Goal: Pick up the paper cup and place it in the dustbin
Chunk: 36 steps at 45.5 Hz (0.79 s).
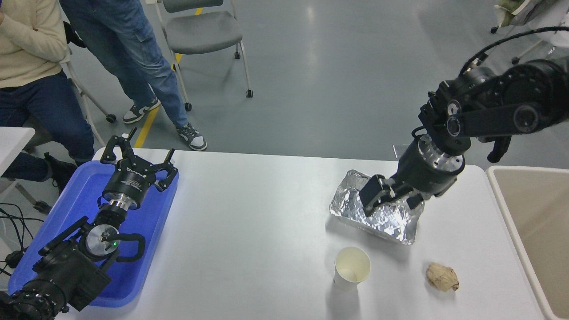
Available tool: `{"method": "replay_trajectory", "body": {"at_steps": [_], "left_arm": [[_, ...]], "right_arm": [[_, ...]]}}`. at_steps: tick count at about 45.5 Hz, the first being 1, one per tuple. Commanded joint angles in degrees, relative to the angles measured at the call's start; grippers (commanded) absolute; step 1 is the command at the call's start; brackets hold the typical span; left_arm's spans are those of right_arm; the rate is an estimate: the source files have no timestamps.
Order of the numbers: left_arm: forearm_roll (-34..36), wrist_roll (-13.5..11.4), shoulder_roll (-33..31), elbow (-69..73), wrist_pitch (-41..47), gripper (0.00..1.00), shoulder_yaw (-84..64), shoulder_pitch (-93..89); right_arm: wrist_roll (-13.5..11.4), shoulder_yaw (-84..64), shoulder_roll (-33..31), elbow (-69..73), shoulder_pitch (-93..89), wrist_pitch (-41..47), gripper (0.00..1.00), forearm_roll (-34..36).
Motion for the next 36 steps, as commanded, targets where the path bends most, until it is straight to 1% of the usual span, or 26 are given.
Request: {"method": "replay_trajectory", "body": {"at_steps": [1, 10, 20, 36], "left_arm": [[0.0, 0.0, 0.0, 0.0, 0.0, 1.00, 0.1, 0.0], [0.0, 0.0, 0.0, 0.0, 0.0, 1.00, 0.0, 0.0], [0.0, 0.0, 0.0, 0.0, 0.0, 1.00, 0.0, 0.0], [0.0, 0.0, 0.0, 0.0, 0.0, 1.00, 0.0, 0.0]], "right_arm": [[0.0, 1.8, 1.0, -0.7, -9.0, -7.8, 0.98, -0.4], [0.0, 2.5, 1.2, -2.3, -15.3, -13.1, 0.98, -0.8], [-0.1, 2.6, 3.5, -4.5, -19.8, -18.0, 0.98, -0.9], [-0.4, 2.5, 4.9, -9.8, -26.7, -18.5, 0.97, -1.4]]}}
